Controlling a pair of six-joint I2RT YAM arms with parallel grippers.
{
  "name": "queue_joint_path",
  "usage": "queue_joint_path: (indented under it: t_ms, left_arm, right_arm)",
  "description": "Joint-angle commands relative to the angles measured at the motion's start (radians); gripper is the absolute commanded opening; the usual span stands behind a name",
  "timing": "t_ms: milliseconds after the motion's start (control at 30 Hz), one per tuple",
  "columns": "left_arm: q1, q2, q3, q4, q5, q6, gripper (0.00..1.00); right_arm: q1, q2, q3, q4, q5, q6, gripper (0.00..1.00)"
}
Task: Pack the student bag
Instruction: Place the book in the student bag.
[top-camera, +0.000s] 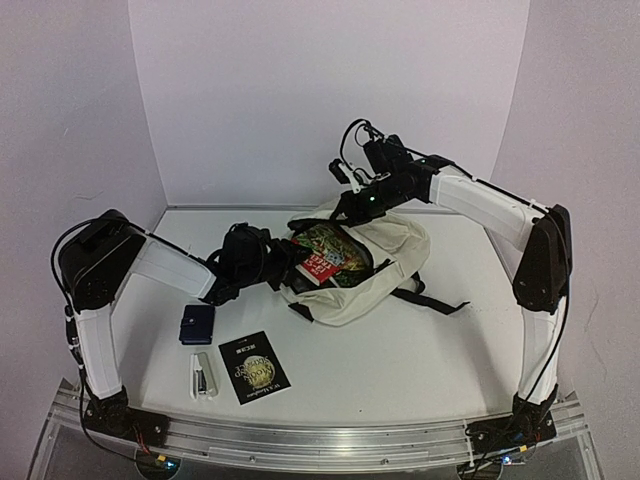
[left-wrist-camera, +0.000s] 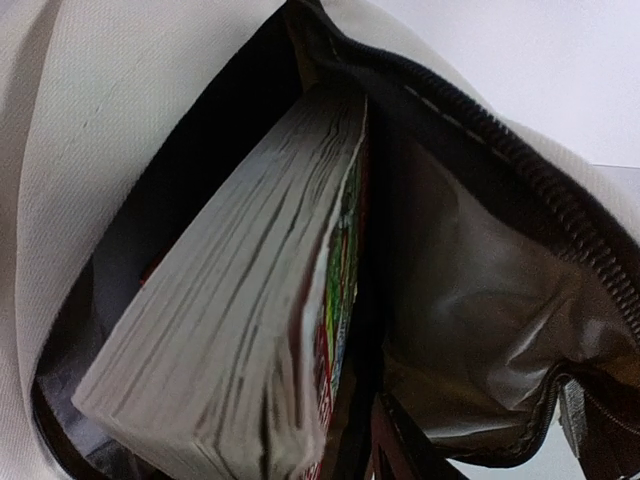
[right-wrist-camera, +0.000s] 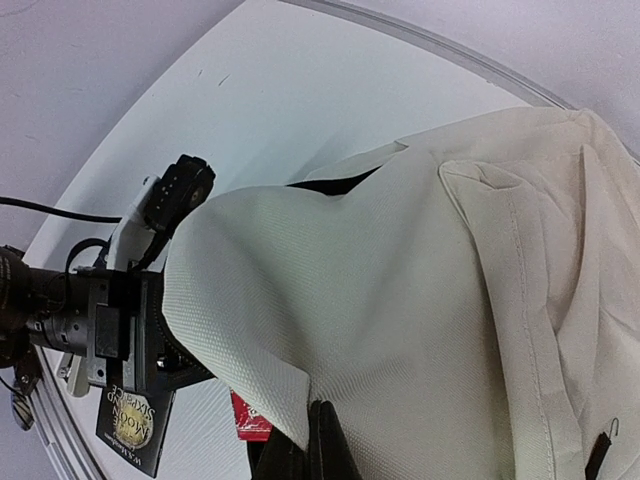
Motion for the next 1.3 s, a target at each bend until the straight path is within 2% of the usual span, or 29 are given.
queue_joint_path:
  t_ms: [0, 333, 500, 833, 967, 1033, 1133, 1267]
  left_arm:
    - [-0.028, -0.133, -0.020, -0.080, -0.063, 0.033, 0.43]
    - [-0.054, -0.178, -0.112, -0.061, -0.092, 0.013, 0.22]
    - [-0.053, -0.110, -0.045, -0.046, -0.065, 0.040, 0.01]
    - [-0.040, 0.062, 0.211, -0.068, 0.002, 0.092, 0.00]
    - [-0.025, 0.130, 0.323, -0.125, 0.026, 0.108, 0.05]
    - [-0.021, 0.151, 0.351, -0.133, 0.040, 0.109, 0.15]
    - [-0.022, 0.130, 0.335, -0.152, 0.050, 0.116, 0.36]
    - [-0.027, 0.024, 0.264, -0.226, 0.031, 0.160, 0.48]
  right_arm:
    - [0.013, -0.060, 0.020, 0.066, -0.041, 0.008, 0.00]
    - [0.014, -0.064, 0.013, 0.065, -0.052, 0.002, 0.00]
    - [0.013, -0.062, 0.008, 0.066, -0.079, 0.002, 0.00]
    - [0.013, -0.073, -0.018, 0.066, -0.106, -0.004, 0.00]
    - [0.013, -0.074, -0.023, 0.067, -0.099, -0.002, 0.00]
    - [0.013, -0.070, -0.021, 0.067, -0.091, -0.004, 0.00]
    - [0.012, -0.063, -0.020, 0.067, -0.068, -0.017, 0.00]
    - [-0.001, -0.042, -0.013, 0.069, -0.058, -0.015, 0.00]
